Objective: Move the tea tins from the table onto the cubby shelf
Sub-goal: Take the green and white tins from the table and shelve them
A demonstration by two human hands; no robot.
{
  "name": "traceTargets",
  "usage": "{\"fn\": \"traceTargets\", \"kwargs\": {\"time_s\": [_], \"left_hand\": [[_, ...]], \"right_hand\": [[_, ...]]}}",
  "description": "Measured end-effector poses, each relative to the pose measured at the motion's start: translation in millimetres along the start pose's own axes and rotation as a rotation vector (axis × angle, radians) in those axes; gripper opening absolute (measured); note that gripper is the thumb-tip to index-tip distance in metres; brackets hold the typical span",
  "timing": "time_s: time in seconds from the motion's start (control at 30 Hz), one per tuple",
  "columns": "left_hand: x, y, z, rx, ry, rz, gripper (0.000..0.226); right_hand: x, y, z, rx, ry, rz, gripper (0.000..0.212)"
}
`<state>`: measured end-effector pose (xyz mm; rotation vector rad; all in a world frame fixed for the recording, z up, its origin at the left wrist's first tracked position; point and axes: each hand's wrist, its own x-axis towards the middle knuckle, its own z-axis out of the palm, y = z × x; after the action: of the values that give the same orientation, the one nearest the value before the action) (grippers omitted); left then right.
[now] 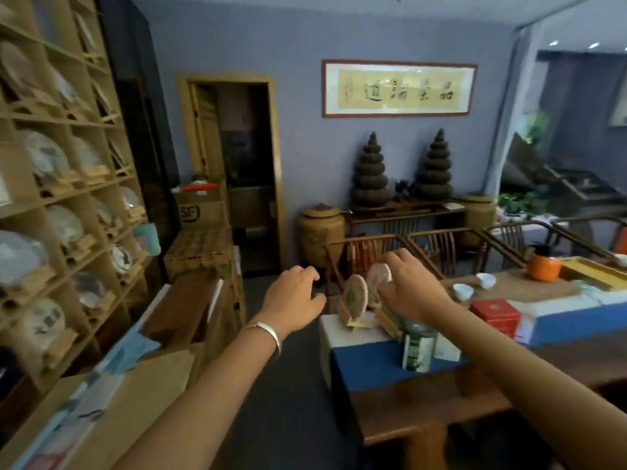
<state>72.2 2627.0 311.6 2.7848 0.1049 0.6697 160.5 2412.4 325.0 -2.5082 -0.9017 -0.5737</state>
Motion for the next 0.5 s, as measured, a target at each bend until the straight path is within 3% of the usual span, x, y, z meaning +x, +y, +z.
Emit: {"fn": "traceTargets", "kwargs": {"time_s": [0.2, 0.37, 0.5], "left_hand": [[66, 107, 87, -0.062, -0.094, 0.137, 0.035], [114, 172, 161, -0.058, -0.157, 0.123, 0.033], [132, 192, 215, -0.082, -0.218, 0.105, 0.018]], "right_hand": [[-34, 137, -31, -0.093, -0.046, 0.158, 0.033], [-36, 239, -37, -0.122, -0.125, 0.190, 0.043], [-32, 300, -22, -0.114, -0.157, 0.183, 0.045]]}}
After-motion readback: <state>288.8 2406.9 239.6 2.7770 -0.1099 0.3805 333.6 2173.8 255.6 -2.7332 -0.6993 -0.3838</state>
